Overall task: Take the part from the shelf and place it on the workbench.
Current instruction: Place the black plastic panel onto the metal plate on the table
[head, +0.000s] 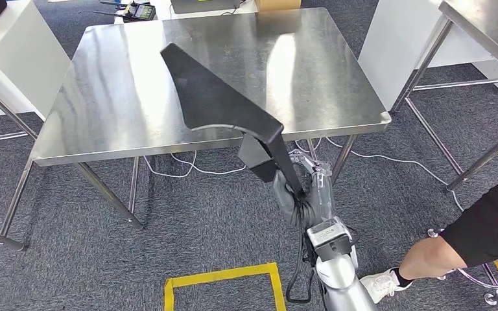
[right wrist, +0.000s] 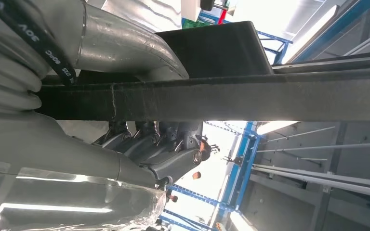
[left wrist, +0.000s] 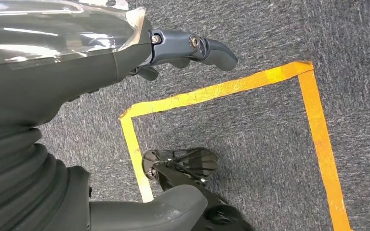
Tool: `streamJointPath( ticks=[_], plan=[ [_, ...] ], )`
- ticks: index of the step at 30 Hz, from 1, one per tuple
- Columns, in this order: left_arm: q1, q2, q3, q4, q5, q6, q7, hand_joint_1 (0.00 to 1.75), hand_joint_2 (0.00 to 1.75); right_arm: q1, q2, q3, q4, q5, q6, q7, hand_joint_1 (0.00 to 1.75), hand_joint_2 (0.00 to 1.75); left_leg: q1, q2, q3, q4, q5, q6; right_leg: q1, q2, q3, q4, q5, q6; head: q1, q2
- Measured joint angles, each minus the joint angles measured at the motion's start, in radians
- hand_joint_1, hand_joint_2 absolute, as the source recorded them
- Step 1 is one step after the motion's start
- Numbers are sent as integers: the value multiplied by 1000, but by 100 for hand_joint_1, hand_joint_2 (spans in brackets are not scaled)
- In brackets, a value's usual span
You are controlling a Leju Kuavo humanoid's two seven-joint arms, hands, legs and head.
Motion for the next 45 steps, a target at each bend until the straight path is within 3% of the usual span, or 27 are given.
streamJointPath(
  ticks=[2, 4, 5, 9, 11, 13, 14, 15, 16, 18, 20, 22, 25, 27, 29, 30, 31, 33, 34, 36, 39, 41, 43, 45],
  plan=[
    [0, 1, 0, 0, 0, 0, 0, 0, 175, 0, 0, 0, 0, 0, 0, 0, 175, 175, -1, 1, 40, -111, 83, 10, 2, 0, 12, 0, -9, 2, 0, 0],
    [-1, 2, 0, 0, 0, 0, 0, 0, 175, -1, 0, 0, 0, 0, 0, 0, 175, 175, -6, 4, 97, -238, 138, 18, 6, 0, 23, 0, -18, 9, 1, 0],
    [-1, 2, 0, 0, 1, 1, 0, 0, 175, -1, 0, 0, 0, 0, 0, 0, 175, 175, -10, 4, 112, -270, 146, 22, 9, 0, 25, -1, -22, 14, 1, 0],
    [0, 3, 0, 0, 6, 1, -1, 0, 175, -4, 3, 4, 0, 4, 2, 0, 175, 175, -15, -2, 129, -295, 141, 38, 13, -6, 27, 2, -35, 36, 2, 0],
    [1, 3, 0, 0, 7, 1, -3, 0, 175, -8, 6, 5, 0, 5, 3, 1, 175, 175, -13, -4, 146, -308, 141, 51, 14, -7, -9, 75, -67, 33, 4, 0],
    [1, 3, 1, 0, 7, 0, -4, 0, 175, -11, 7, 6, 1, 7, 3, 3, 175, 175, -17, -6, 152, -309, 134, 60, 12, -6, -88, 213, -112, 25, 5, 0],
    [2, 3, 1, 0, 7, 0, -4, 0, 175, -10, 7, 6, 2, 9, 4, 5, 175, 175, -18, -8, 155, -308, 131, 62, 12, -6, -125, 266, -123, 26, 6, 0],
    [2, 3, 1, 0, 8, 0, -4, 0, 175, -9, 6, 7, 4, 11, 5, 7, 175, 175, -20, -11, 159, -308, 126, 62, 12, -6, -146, 285, -116, 31, 6, 0],
    [3, 2, 1, 0, 9, 0, -3, 0, 175, -10, 6, 7, 6, 13, 8, 9, 175, 175, -21, -15, 165, -308, 121, 61, 12, -6, -146, 263, -93, 39, 6, 0],
    [4, 0, 1, 0, 12, 3, 1, 0, 175, -16, 6, 10, 13, 18, 16, 12, 175, 175, -22, -22, 180, -307, 109, 57, 13, -6, -96, 127, -17, 51, 6, 0],
    [4, -3, 2, 0, 15, 7, 3, 0, 175, -28, 8, 18, 22, 21, 22, 13, 175, 175, -27, -25, 188, -304, 96, 49, 16, -5, -49, 18, 32, 44, 6, 0],
    [6, -4, 4, 1, 19, 8, 4, 0, 175, -38, 12, 24, 30, 22, 24, 14, 175, 175, -28, -25, 189, -303, 87, 39, 19, -5, -37, -4, 36, 28, 5, 0],
    [9, -1, 8, 0, 21, 8, 4, 0, 175, -45, 19, 32, 36, 26, 24, 15, 175, 175, -20, -18, 181, -277, 66, 21, 10, -4, -24, -13, 29, 7, 4, 0],
    [10, 0, 11, 0, 22, 7, 4, 0, 175, -50, 23, 39, 38, 36, 23, 16, 175, 175, -15, -9, 126, -171, 23, 7, 6, -5, -9, -18, 21, -7, 2, 0],
    [14, 1, 17, 0, 22, 8, 4, 0, 175, -54, 25, 45, 42, 51, 21, 21, 175, 175, -9, -4, 42, -39, -14, -4, 6, -5, 2, -18, 10, -14, 0, 0],
    [16, 1, 19, 0, 22, 8, 4, 0, 175, -57, 25, 48, 45, 64, 19, 27, 175, 175, -6, -2, 15, -13, -7, -7, 5, -5, 8, -18, 5, -13, 0, 0],
    [18, 2, 21, 0, 22, 8, 4, 0, 175, -62, 25, 51, 48, 78, 16, 35, 175, 175, -3, -1, 7, -23, 19, -9, 5, -4, 15, -17, -1, -11, 0, 0],
    [20, 2, 24, 0, 22, 8, 4, 0, 175, -86, 25, 54, 54, 107, 10, 58, 175, 175, 1, 4, 43, -142, 109, -8, 4, -3, 33, -18, -14, -4, 0, 0],
    [20, 2, 25, 0, 22, 9, 4, 0, 175, -105, 25, 55, 59, 118, 8, 70, 175, 175, 0, 6, 70, -207, 140, -6, 7, -3, 40, -17, -21, 2, 0, 0],
    [19, 1, 26, 0, 22, 10, 5, 0, 175, -151, 25, 58, 76, 141, 4, 93, 175, 175, -6, 8, 104, -277, 158, 4, 12, -2, 44, -16, -30, 15, -1, 0],
    [20, -2, 27, 0, 22, 12, 8, 0, 175, -206, 25, 69, 106, 172, 1, 117, 175, 175, -13, 3, 113, -286, 147, 27, 14, -5, 45, -15, -39, 32, 0, 0],
    [21, -5, 29, 0, 22, 12, 8, 0, 175, -227, 27, 75, 122, 179, 1, 122, 175, 175, -12, 1, 126, -295, 144, 44, 14, -6, 16, 47, -66, 33, 1, 0],
    [21, -6, 30, 0, 22, 12, 9, 0, 175, -240, 28, 78, 139, 182, 1, 124, 175, 175, -13, -1, 137, -298, 137, 58, 14, -5, -63, 186, -110, 25, 3, 0],
    [22, -7, 32, 0, 22, 12, 9, 0, 175, -243, 27, 79, 155, 184, 0, 125, 175, 175, -17, -5, 146, -297, 128, 63, 14, -5, -139, 289, -125, 26, 3, 0]
  ],
)
